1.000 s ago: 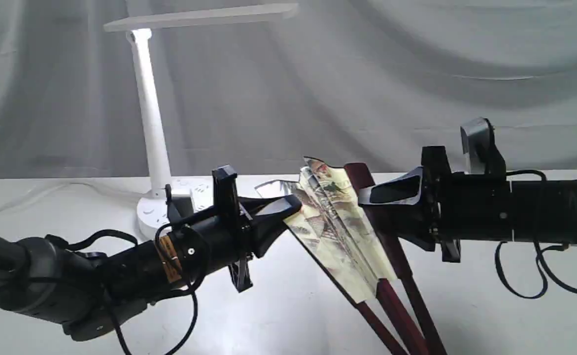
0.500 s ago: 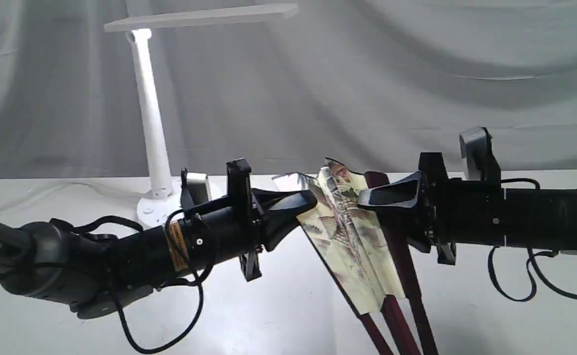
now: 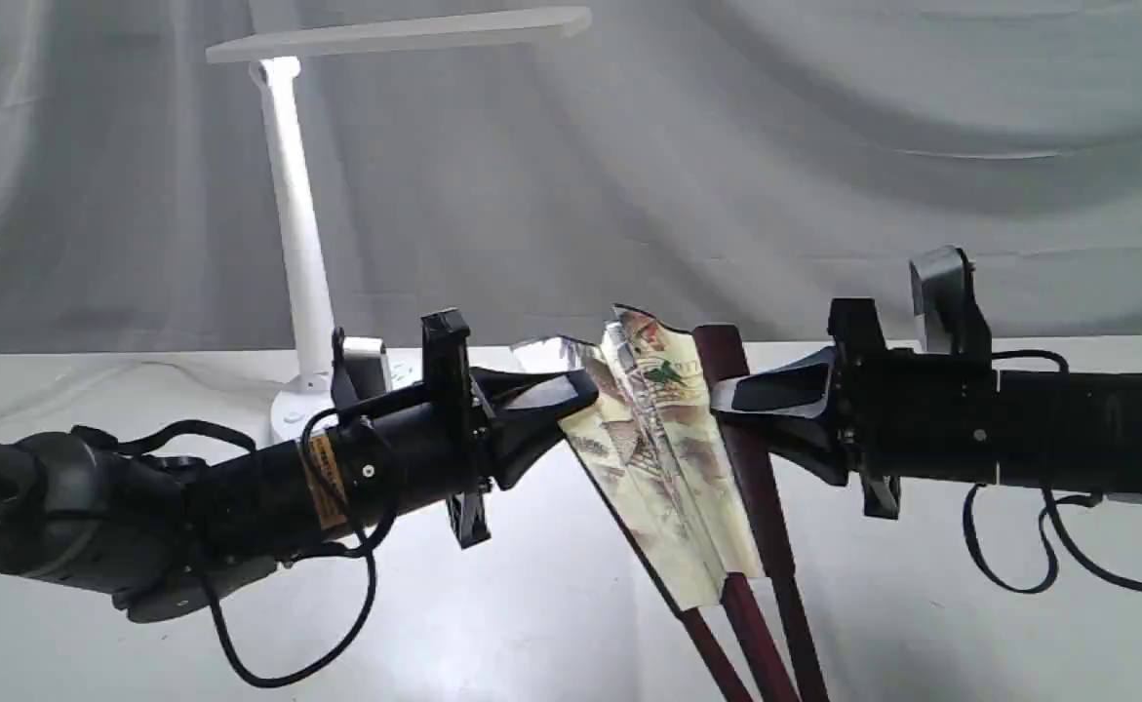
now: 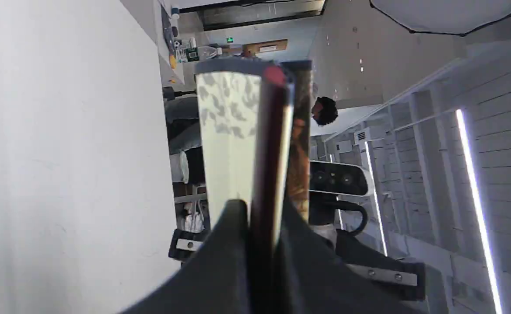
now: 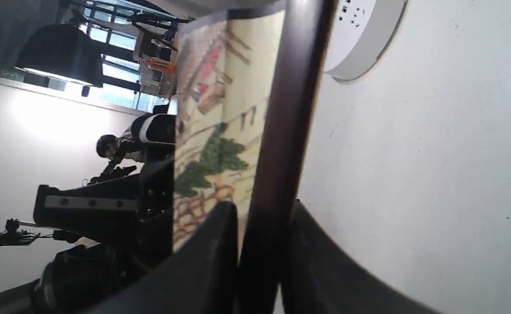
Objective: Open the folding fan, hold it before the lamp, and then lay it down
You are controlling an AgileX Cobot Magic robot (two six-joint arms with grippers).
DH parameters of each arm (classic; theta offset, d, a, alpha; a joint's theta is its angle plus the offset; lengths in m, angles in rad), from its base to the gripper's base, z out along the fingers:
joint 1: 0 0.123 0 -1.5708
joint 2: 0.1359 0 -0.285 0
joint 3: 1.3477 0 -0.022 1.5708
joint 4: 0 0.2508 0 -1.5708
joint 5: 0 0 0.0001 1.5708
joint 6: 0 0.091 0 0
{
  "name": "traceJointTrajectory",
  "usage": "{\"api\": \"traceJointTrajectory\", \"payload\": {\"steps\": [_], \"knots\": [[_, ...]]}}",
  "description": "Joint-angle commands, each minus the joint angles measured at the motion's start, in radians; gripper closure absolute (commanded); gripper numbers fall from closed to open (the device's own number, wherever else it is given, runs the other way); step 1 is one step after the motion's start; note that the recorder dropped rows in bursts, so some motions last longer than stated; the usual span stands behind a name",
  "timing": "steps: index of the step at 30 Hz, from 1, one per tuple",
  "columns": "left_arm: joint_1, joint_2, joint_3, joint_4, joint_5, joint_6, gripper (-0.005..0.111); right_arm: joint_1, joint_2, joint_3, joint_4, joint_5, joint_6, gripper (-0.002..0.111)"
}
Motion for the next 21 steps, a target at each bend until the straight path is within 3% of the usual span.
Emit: {"api": "traceJointTrajectory", "payload": {"steps": [1, 21], "knots": [[0.000, -0.012, -0.007, -0.015, -0.017, -0.007, 0.107, -0.001, -0.002, -0.006, 0.010, 0.001, -0.032, 0.108], [0.000, -0.012, -0.007, -0.135, -0.017, 0.049, 0.107, -0.001, -0.002, -0.006, 0.014, -0.055, -0.094, 0.108]]}}
